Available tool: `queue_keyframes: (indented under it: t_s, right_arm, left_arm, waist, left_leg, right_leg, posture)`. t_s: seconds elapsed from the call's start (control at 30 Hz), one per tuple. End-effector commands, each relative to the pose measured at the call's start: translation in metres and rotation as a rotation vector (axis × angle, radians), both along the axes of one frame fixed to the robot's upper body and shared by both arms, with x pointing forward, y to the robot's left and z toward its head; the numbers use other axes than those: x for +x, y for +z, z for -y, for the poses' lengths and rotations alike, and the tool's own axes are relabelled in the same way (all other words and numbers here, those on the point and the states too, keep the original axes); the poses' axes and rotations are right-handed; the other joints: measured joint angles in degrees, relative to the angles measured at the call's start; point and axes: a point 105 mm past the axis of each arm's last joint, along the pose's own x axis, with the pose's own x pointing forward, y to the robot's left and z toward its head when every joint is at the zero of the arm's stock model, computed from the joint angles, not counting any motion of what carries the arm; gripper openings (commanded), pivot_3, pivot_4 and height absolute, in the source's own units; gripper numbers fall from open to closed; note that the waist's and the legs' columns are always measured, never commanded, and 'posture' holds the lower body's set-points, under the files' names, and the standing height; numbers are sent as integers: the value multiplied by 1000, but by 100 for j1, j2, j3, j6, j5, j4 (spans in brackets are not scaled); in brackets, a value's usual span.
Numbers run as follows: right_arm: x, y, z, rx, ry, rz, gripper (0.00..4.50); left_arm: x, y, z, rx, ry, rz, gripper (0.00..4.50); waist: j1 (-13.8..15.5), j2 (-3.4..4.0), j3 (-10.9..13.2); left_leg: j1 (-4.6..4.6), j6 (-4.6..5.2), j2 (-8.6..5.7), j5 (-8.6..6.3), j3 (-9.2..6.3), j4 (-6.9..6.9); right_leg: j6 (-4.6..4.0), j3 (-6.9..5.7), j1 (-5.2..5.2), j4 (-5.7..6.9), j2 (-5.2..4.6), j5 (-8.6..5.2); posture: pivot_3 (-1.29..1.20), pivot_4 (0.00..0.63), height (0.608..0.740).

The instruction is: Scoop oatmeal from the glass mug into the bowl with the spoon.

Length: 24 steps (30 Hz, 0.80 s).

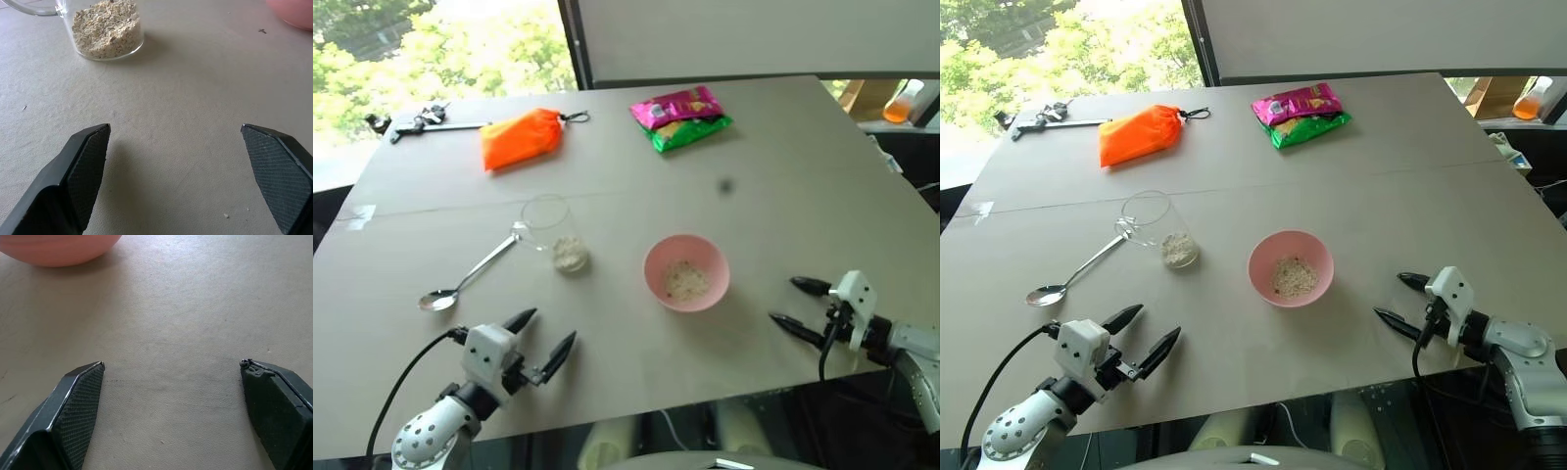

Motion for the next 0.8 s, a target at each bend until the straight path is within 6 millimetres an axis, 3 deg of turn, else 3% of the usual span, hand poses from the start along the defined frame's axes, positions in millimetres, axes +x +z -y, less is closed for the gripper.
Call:
queue_keyframes:
  t_s: [0.03, 0.4, 0.8]
  right_arm:
    - [3, 9, 1, 11, 17, 43, 4466]
    - [4, 2, 0, 18, 33, 27, 4466]
    - [1, 11, -9, 35, 85, 33, 4466]
  left_arm:
    - [-1, 6, -4, 24, 15, 31, 4466]
    - [-7, -4, -7, 5, 53, -16, 4466]
    - [-8, -2, -12, -37, 33, -17, 4466]
  waist:
    - [-1, 0, 0]
    - [-1, 5, 1]
    - [-3, 9, 0]
  left_leg:
    - [0, 0, 0, 0, 0, 0]
    - [1, 0, 0, 0, 1, 0]
    - [2, 0, 0, 0, 2, 0]
  right_leg:
    - [0, 0, 0, 0, 0, 0]
    - [0, 2, 0, 0, 0, 0]
    - [0, 3, 0, 0, 0, 0]
  posture:
    - [0, 150, 740]
    - [0, 150, 740]
    - [0, 150, 740]
